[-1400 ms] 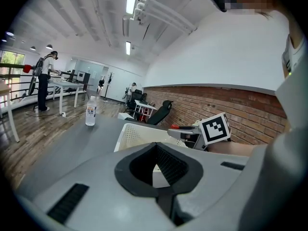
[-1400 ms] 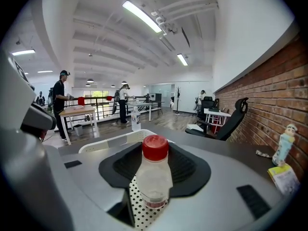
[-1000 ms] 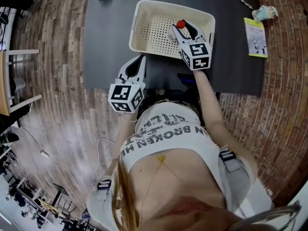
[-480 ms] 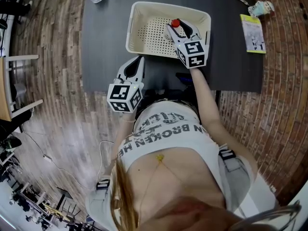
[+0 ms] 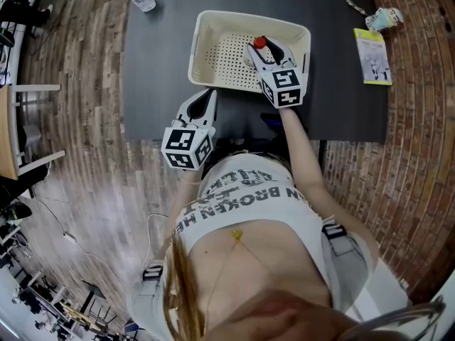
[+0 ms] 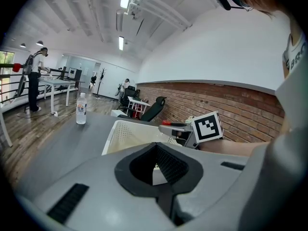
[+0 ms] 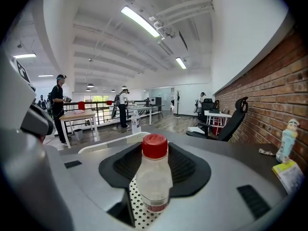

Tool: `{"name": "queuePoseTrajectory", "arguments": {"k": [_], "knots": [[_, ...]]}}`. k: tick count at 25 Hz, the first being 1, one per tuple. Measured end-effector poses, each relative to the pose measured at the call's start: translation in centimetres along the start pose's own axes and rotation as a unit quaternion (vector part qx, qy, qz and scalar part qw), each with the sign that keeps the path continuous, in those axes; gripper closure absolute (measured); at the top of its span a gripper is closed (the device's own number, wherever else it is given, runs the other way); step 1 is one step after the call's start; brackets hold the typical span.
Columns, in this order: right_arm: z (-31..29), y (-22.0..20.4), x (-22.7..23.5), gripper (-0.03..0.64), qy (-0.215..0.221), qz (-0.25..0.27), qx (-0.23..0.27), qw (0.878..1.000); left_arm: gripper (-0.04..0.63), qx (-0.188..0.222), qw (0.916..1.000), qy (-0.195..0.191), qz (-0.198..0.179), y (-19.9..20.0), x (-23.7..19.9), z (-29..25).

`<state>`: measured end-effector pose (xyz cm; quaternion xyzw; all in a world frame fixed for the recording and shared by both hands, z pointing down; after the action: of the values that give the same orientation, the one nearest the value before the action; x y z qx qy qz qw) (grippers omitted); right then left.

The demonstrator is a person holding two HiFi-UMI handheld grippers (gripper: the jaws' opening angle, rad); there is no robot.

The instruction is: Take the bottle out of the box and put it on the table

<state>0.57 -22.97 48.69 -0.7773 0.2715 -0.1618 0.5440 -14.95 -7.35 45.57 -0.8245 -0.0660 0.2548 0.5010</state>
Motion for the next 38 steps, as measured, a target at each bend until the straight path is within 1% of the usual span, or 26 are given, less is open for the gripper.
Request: {"name": "queuePoseTrajectory", "arguments": {"k": [9,17,21,26,38], "knots": [[0.3,0.2,0.0,0.453,0.003,0.004,0.005,1.000,0.591,0.004,1.0000,0.004,0.001,-0.3,0.4,0.5],[0.4,0.9,0.0,0.460,0.018,0.008,-0.001,1.000,0.591,0.005,1.0000,-0.006,-0.003,-0.1,0.7,0.3],[1.1,2.4,0.1,0.460,0.020,0.007,0.014,1.000,0.591,0.004,0.9999,-0.009,-0.003,-0.1,0.6,0.3],[2.5,4.8,0.3,0.462,0.033,0.004,0.032,0.999,0.591,0.002,0.9999,-0.014,-0.007,-0.1,0.5,0.0],[5.9,11.4,-0.3,0.462,0.062,0.029,0.050,0.996,0.591,-0.005,0.9992,-0.036,-0.017,-0.1,1.2,-0.8]]}}
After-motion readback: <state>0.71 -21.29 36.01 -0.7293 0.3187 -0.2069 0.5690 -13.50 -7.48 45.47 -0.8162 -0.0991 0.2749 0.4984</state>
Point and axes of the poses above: the fingertips, and each gripper's own axes: z backward along the fingers, x to its right, y out of its top, the point moved 6 cm from there along z, backward along the fingers, and after that the axes turned 4 degrees about -y, right-handed, at the moved point
